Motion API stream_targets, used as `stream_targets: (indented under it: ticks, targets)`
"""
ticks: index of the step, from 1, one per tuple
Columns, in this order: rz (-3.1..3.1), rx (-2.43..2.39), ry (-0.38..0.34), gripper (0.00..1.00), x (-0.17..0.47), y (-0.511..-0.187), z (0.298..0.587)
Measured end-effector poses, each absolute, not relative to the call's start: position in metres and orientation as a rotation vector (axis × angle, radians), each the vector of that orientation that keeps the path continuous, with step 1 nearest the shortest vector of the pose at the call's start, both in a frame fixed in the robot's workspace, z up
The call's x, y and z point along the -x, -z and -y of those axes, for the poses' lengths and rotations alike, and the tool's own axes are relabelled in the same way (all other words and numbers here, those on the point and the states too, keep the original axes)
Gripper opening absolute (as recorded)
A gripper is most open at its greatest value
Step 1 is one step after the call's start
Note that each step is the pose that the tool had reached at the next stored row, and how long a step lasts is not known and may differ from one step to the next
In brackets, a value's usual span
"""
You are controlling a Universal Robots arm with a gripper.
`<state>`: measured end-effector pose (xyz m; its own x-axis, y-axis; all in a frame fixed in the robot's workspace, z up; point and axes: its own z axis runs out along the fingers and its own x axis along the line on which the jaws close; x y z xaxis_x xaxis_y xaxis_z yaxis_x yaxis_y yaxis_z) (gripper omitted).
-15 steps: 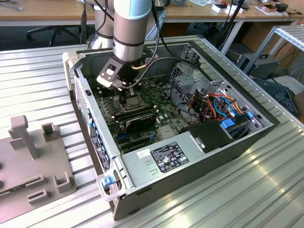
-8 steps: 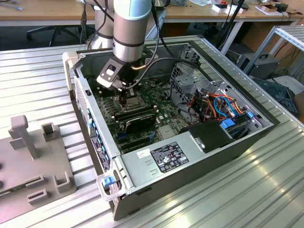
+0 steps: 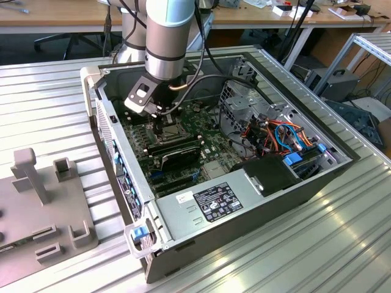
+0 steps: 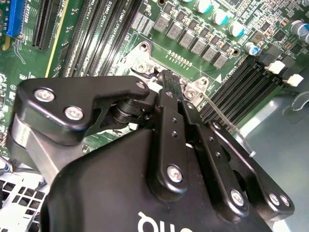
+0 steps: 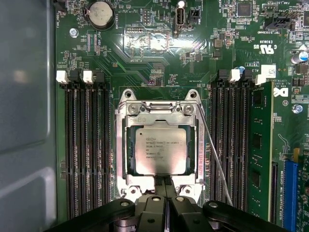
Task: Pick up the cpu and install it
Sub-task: 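Close the cpu cover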
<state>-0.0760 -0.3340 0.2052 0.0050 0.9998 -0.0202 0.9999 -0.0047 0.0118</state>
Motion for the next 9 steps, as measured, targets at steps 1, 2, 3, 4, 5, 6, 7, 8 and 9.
stream_targets:
  ticks: [1,2,3,4,5,6,7,8,9]
  targets:
    - [-2.2,-2.211,0.01,0.11,0.076,-0.2049,0.334]
    - [-2.2,-2.211,0.01,0.11,0.076,-0.2046,0.334]
    - [-2.2,-2.211,0.009,0.11,0.076,-0.2045,0.334]
    - [-2.2,-2.211,0.009,0.11,0.076,-0.2044,0.334]
    - [-2.2,-2.211,0.009,0.11,0.076,-0.2044,0.334]
    - [-2.2,-2.211,0.009,0.11,0.076,-0.2044,0.334]
    - [-2.2,-2.211,0.009,0.11,0.076,-0.2044,0.334]
    - [-2.2,-2.211,0.009,0.11,0.076,-0.2043,0.334]
    - [-2.2,-2.211,0.009,0.11,0.076,-0.2043,0.334]
